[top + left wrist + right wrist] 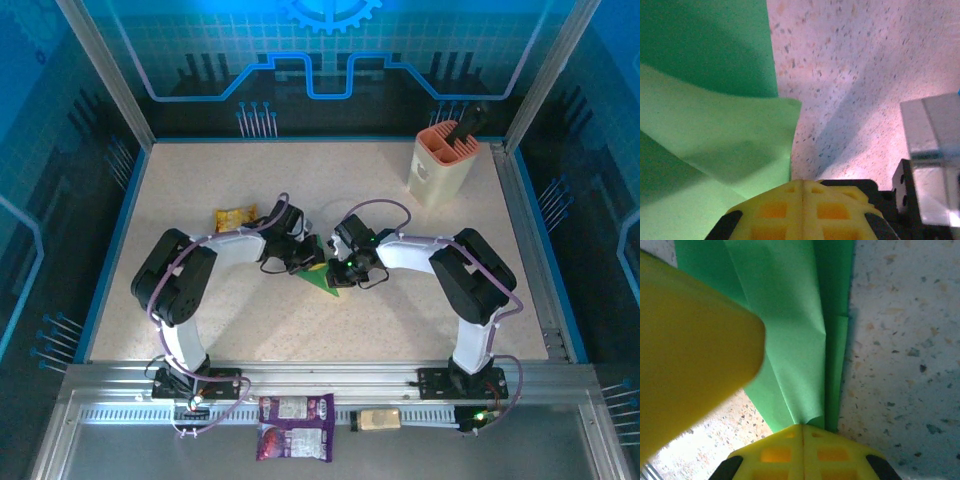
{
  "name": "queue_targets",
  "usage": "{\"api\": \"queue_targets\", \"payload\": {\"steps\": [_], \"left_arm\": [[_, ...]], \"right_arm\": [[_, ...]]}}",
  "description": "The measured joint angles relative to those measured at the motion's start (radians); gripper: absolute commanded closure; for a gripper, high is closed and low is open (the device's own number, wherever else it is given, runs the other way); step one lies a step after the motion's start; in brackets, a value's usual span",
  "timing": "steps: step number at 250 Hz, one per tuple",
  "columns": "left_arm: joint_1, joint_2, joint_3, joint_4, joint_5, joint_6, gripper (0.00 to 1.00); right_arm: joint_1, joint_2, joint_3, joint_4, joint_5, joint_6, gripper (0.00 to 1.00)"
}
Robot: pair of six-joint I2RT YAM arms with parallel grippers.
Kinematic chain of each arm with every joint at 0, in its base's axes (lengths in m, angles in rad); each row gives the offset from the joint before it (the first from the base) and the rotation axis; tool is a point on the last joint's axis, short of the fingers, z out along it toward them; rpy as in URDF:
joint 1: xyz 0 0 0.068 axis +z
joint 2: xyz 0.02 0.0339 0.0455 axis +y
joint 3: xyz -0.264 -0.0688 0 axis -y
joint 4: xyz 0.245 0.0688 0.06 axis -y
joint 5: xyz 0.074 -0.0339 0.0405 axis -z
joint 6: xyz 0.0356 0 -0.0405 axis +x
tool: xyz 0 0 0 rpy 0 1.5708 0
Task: Fold a paper plane with a square sheet of paper (pick it up from the middle)
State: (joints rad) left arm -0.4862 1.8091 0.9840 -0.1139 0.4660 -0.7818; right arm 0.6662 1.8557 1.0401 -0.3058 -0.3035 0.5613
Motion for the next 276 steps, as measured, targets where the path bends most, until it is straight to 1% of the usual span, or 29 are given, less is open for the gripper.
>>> {"api": "queue_targets", "payload": {"steps": [44,117,177,194,229,276], "left_arm": [[-0.016,0.006,-0.021,0.008,-0.006,0.013,1.0],[-0.016,0.055,-0.027,0.028,-0.024,0.026,0.99],[-0.013,0.064,-0.018,0.029,-0.025,0.046,0.98],[-0.007,0.066,-0.018,0.029,-0.019,0.053,0.96],[0.018,0.08,-0.015,0.035,0.029,0.068,0.93],[0.072,0.105,0.004,0.043,0.064,0.087,0.93]], "right_arm": [[0.0,0.002,0.003,-0.005,0.0,0.0,0.92],[0.0,0.01,0.013,-0.019,0.001,0.0,0.92],[0.0,0.014,0.016,-0.028,0.005,0.0,0.93],[0.0,0.015,0.014,-0.029,0.007,0.0,0.93],[-0.005,0.016,0.001,-0.022,0.004,0.0,0.94],[-0.016,0.021,-0.019,0.001,-0.023,0.0,0.94]]}}
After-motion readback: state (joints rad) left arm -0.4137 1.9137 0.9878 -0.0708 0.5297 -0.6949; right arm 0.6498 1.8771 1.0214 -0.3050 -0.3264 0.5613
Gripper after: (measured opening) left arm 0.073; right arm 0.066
